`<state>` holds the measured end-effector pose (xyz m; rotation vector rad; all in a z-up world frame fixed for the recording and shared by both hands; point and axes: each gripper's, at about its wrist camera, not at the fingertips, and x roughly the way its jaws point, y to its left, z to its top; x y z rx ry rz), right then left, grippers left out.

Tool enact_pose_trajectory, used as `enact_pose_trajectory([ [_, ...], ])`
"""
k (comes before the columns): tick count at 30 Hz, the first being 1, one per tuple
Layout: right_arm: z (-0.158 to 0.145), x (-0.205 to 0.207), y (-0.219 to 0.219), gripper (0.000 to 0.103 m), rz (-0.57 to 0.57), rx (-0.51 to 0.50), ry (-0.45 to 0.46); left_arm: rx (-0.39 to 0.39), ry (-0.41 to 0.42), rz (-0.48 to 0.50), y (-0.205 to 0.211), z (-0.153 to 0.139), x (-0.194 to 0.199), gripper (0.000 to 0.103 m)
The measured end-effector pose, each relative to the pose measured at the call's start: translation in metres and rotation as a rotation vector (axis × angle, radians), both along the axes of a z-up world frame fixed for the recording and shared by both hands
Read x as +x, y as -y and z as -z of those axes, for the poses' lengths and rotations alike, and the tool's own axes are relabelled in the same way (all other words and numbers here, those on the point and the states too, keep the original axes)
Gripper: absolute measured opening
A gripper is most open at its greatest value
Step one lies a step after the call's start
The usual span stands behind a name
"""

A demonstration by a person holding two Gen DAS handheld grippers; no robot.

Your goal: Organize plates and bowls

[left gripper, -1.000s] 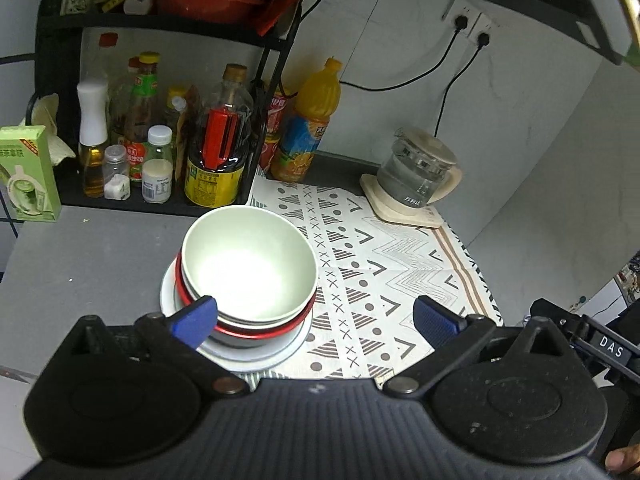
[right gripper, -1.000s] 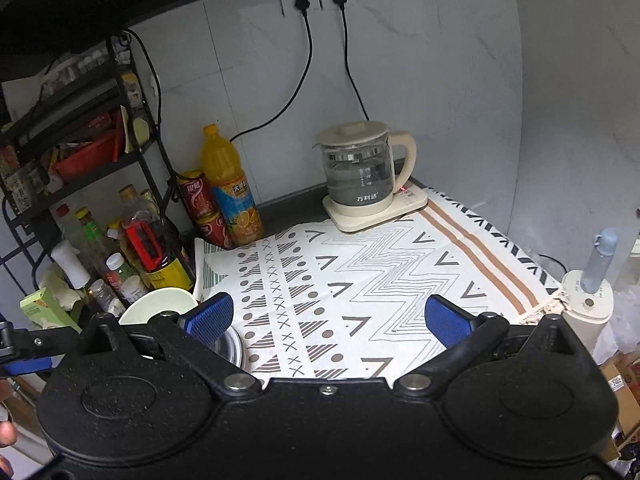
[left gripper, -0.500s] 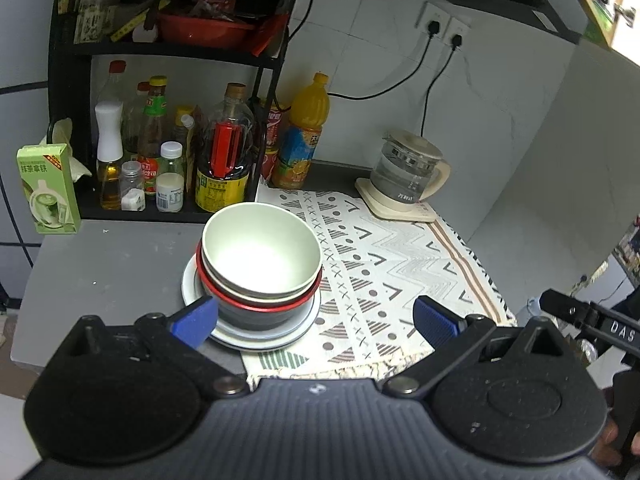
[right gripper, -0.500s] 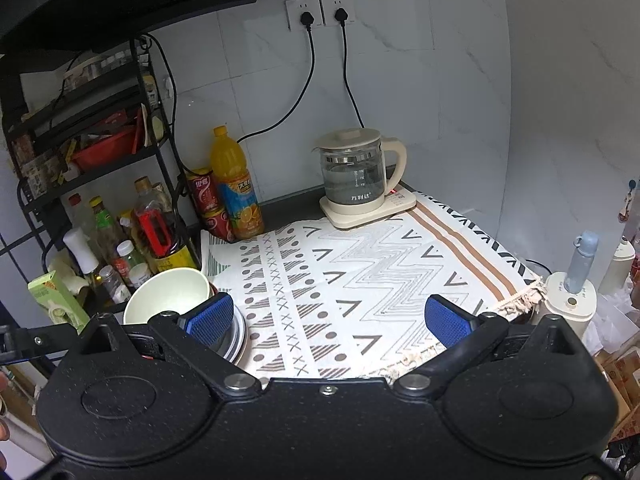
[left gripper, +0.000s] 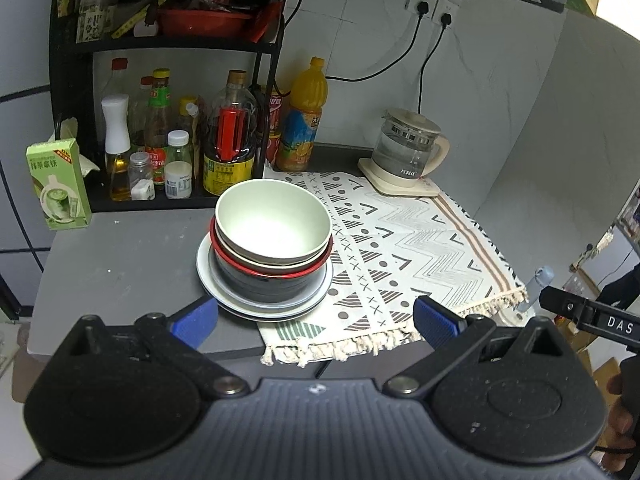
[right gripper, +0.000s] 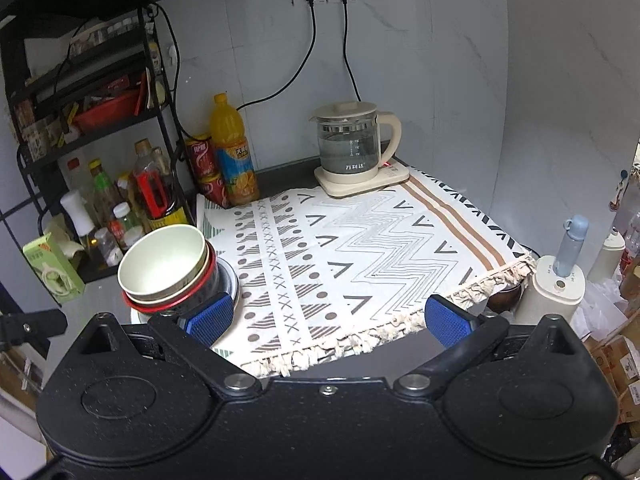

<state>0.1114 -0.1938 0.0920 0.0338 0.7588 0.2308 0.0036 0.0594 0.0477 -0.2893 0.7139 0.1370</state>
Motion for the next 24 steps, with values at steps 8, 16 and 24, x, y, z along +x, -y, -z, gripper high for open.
enact_pose_trajectory([
  [8, 0.002, -0.007, -0.002, 0.103, -0.037, -0.016, -0.008, 0.011, -0.014, 0.001, 0.001, 0.004, -0.006, 0.103],
  [16, 0.004, -0.013, -0.005, 0.103, -0.059, -0.044, -0.018, 0.003, -0.017, -0.005, -0.001, 0.007, -0.008, 0.103],
  [24, 0.005, -0.017, -0.003, 0.103, -0.058, -0.041, -0.026, 0.014, -0.012, -0.003, 0.001, 0.006, -0.01, 0.103],
])
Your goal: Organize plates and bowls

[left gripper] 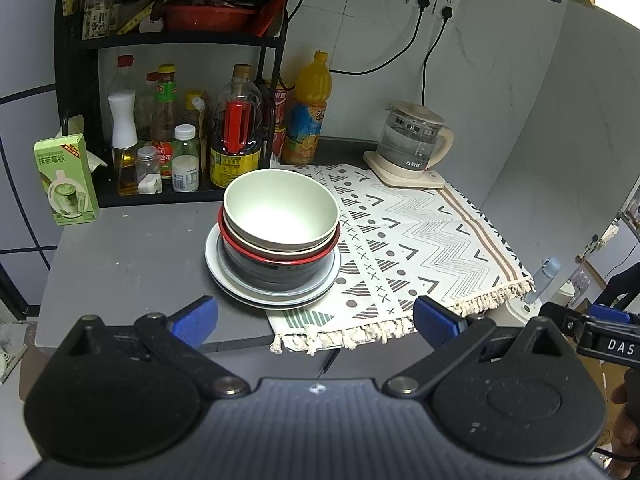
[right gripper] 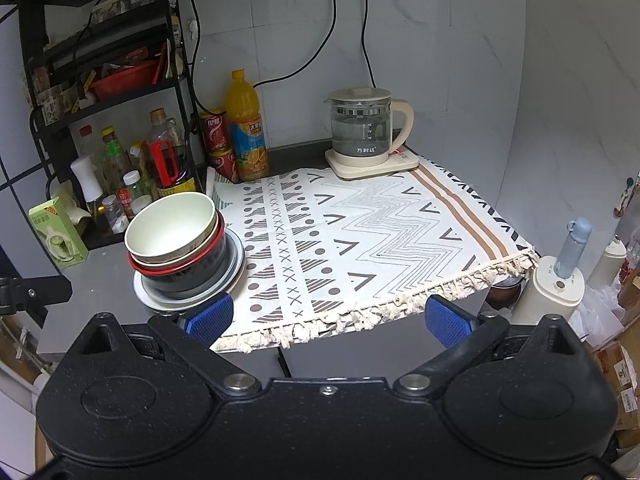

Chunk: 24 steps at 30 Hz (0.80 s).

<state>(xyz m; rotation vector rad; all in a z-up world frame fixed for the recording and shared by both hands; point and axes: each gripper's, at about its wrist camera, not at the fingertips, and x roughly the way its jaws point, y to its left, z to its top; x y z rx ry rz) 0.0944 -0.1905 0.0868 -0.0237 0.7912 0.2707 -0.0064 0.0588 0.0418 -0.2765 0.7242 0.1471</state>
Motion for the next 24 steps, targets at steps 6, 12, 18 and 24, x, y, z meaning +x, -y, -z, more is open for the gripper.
enact_pose_trajectory([
  [6, -0.001, -0.002, 0.002, 0.103, -0.001, 0.003, 0.002, -0.001, -0.001, -0.004, 0.0, 0.0, -0.002, 0.103],
  [12, -0.002, -0.004, 0.006, 0.103, 0.002, 0.006, 0.003, -0.001, 0.004, 0.0, 0.002, -0.001, -0.003, 0.103],
  [18, -0.005, -0.004, 0.01, 0.103, 0.006, 0.008, 0.011, 0.006, 0.013, 0.014, 0.009, -0.004, -0.002, 0.103],
  [24, -0.005, -0.005, 0.012, 0.103, 0.007, 0.007, 0.01, 0.01, 0.02, 0.022, 0.015, -0.007, -0.001, 0.103],
])
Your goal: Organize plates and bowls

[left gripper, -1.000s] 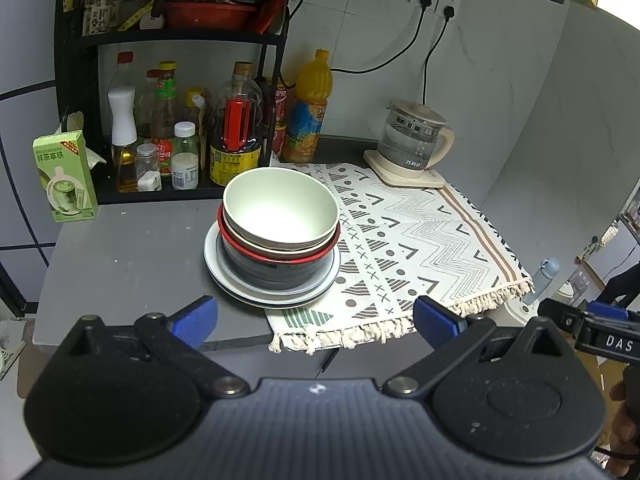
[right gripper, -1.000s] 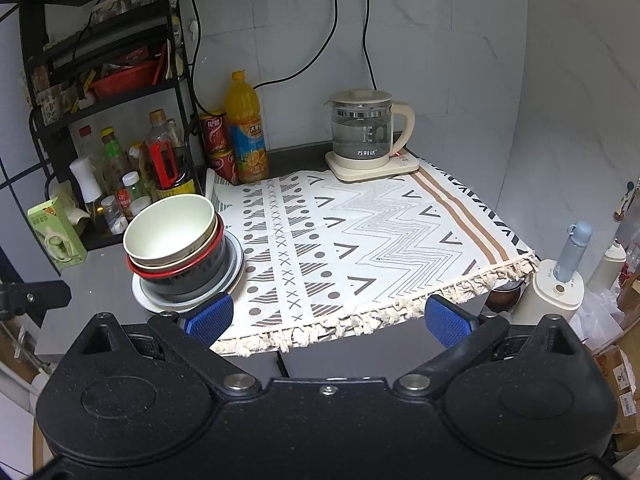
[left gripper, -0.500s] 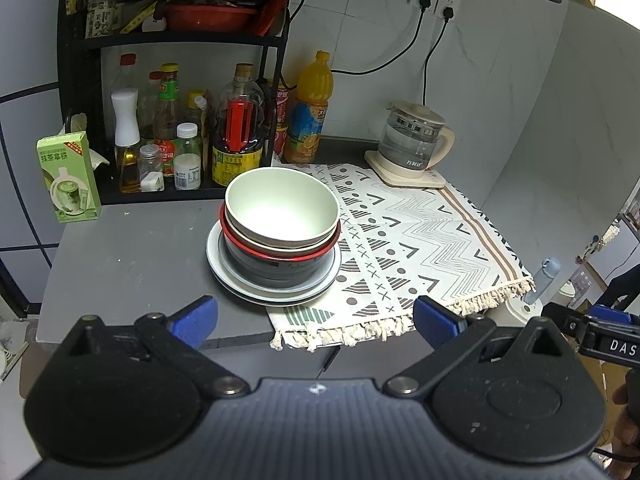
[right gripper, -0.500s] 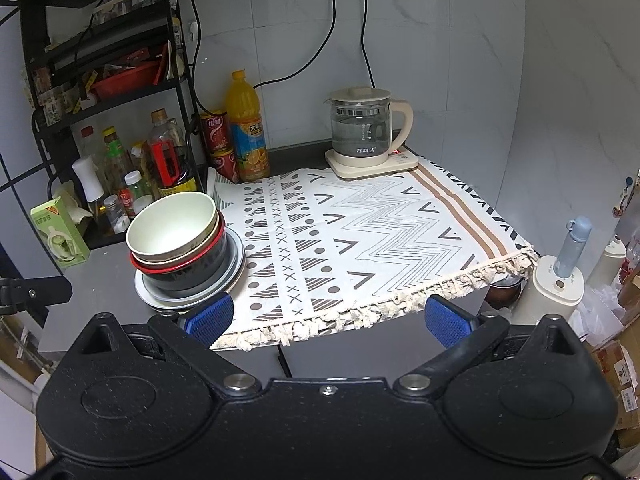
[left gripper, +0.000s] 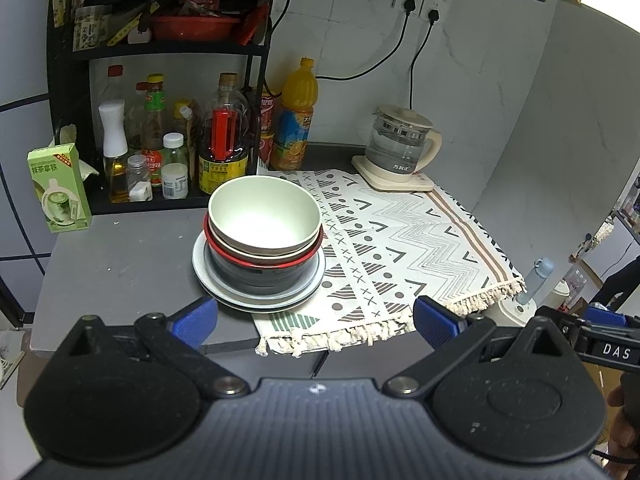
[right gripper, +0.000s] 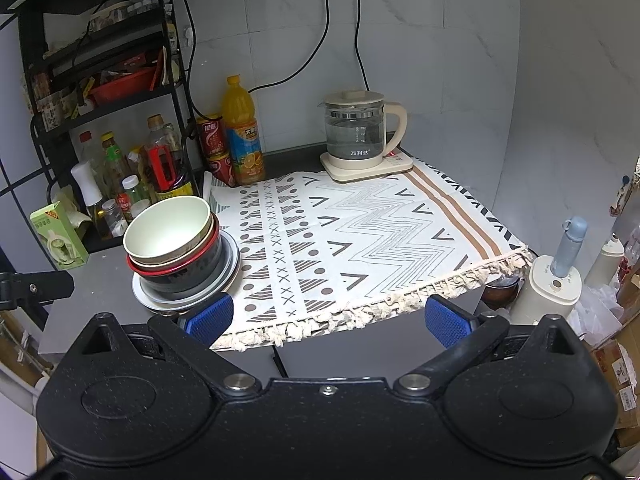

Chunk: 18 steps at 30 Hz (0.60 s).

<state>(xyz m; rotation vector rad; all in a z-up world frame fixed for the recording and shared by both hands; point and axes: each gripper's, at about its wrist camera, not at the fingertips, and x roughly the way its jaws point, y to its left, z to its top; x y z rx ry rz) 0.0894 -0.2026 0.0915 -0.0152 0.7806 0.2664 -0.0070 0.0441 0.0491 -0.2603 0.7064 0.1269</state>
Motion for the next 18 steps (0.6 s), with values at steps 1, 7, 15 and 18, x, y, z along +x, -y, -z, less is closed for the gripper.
enact_pose_trajectory([
  [1, 0.0, 0.0002, 0.0003, 0.103, 0.001, -0.001, -0.001, 0.001, -0.001, 0.0, 0.0009, -0.0001, -0.0001, 0.103],
  [7, -0.0006, 0.0003, 0.0013, 0.103, -0.001, 0.004, -0.002, -0.011, -0.007, -0.005, 0.0008, 0.0009, 0.0002, 0.103],
  [15, 0.0001, 0.0006, -0.0004, 0.103, -0.008, 0.002, -0.005, -0.026, -0.011, -0.014, -0.0033, 0.0033, -0.0001, 0.103],
  [18, 0.0001, 0.0004, -0.0007, 0.103, -0.011, 0.003, -0.005, -0.025, -0.014, -0.016, -0.0048, 0.0038, -0.0008, 0.103],
])
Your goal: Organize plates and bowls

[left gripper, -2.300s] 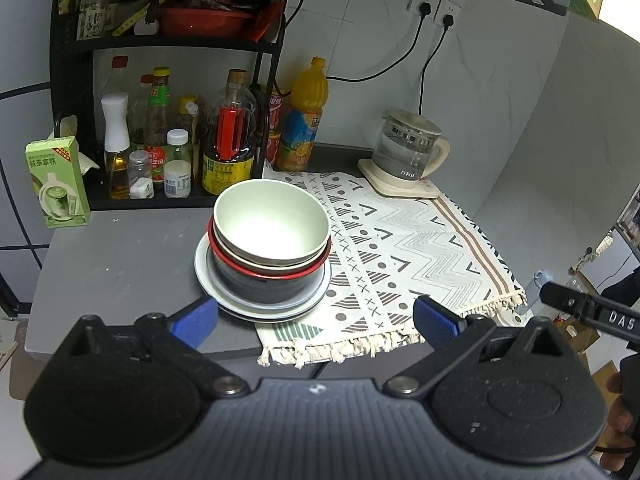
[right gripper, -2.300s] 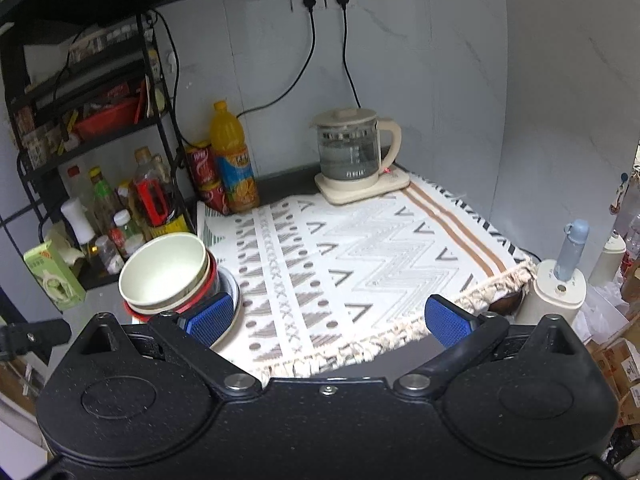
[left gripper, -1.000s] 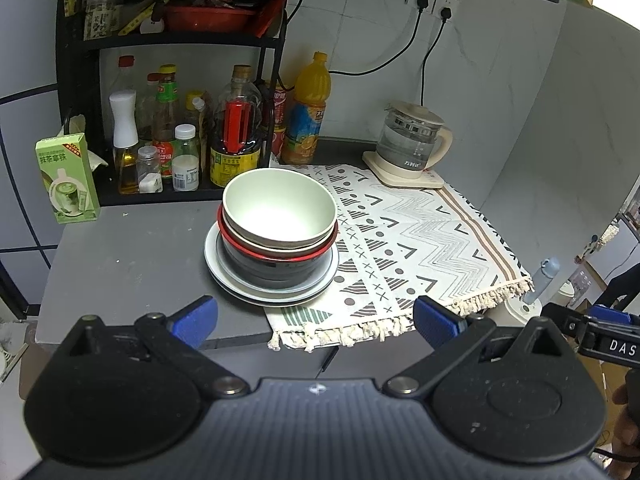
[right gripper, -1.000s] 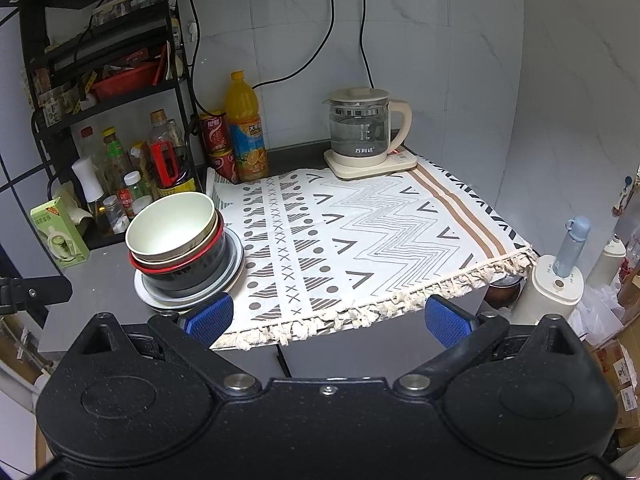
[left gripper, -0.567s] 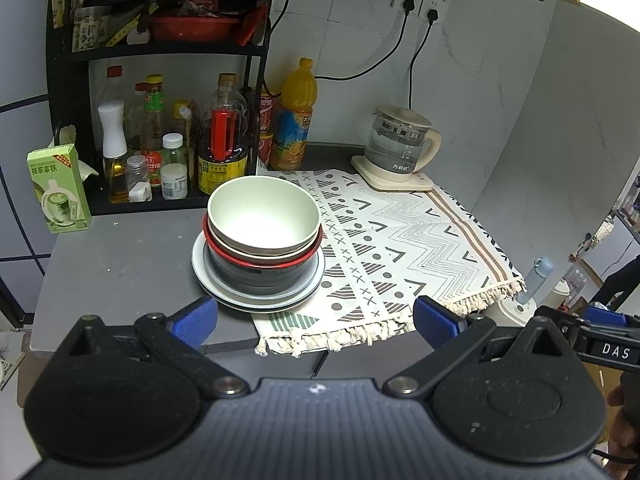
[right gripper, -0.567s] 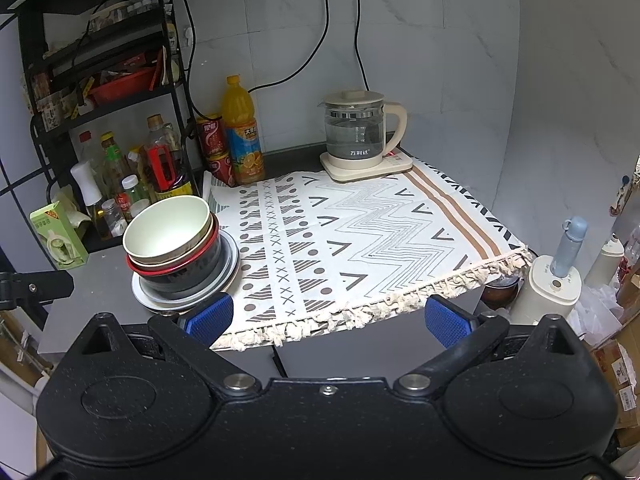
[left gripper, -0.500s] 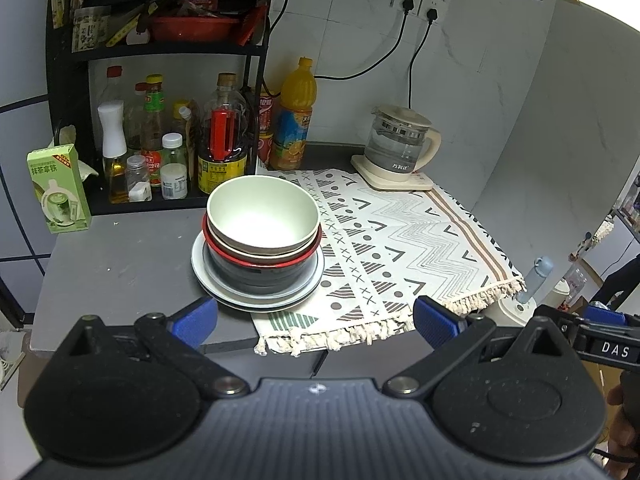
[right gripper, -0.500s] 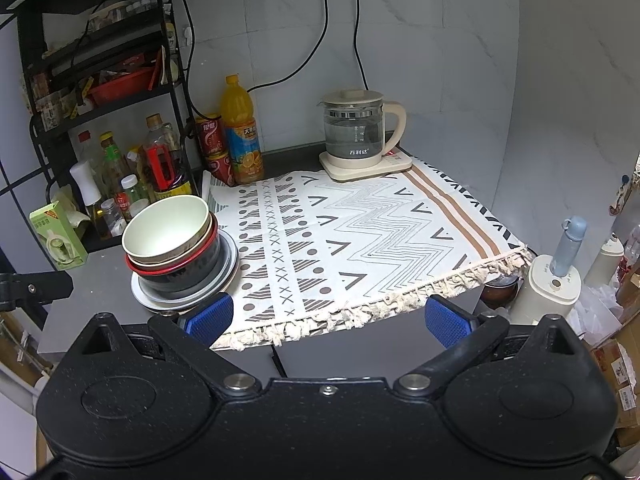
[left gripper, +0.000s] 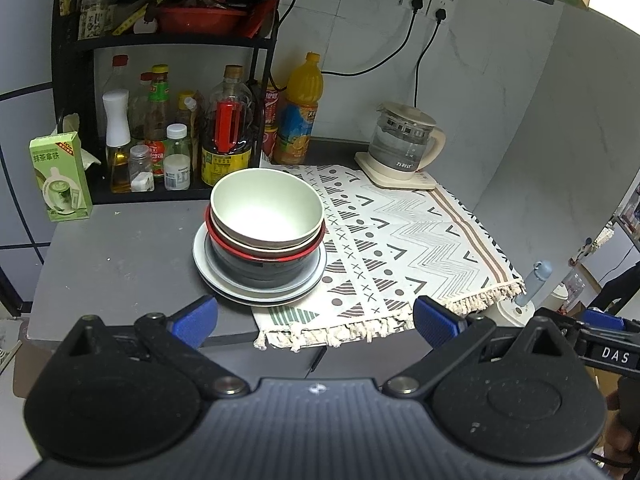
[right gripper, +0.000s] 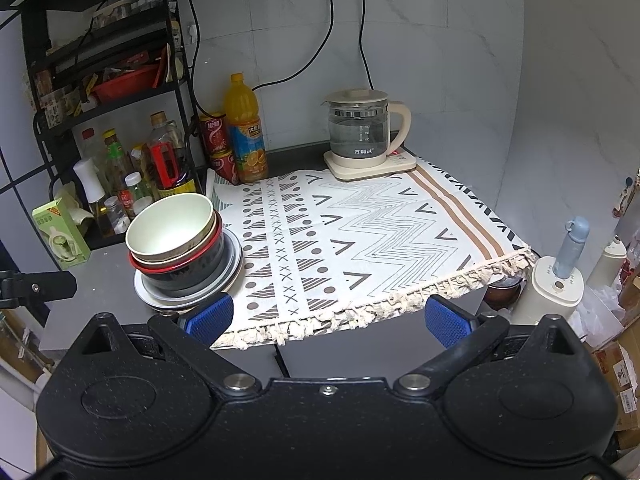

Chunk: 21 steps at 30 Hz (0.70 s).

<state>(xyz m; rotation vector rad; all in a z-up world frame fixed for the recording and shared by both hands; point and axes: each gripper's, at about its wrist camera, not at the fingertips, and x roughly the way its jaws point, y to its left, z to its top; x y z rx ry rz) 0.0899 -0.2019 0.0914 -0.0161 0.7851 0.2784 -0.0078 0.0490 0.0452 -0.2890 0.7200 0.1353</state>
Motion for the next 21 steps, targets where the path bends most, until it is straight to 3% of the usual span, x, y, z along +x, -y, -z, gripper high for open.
enact_pose_trajectory([
  [21, 0.0003, -0.002, -0.0028, 0.103, 0.002, 0.003, 0.002, 0.006, -0.002, 0.002, -0.0033, 0.0012, -0.0005, 0.103],
])
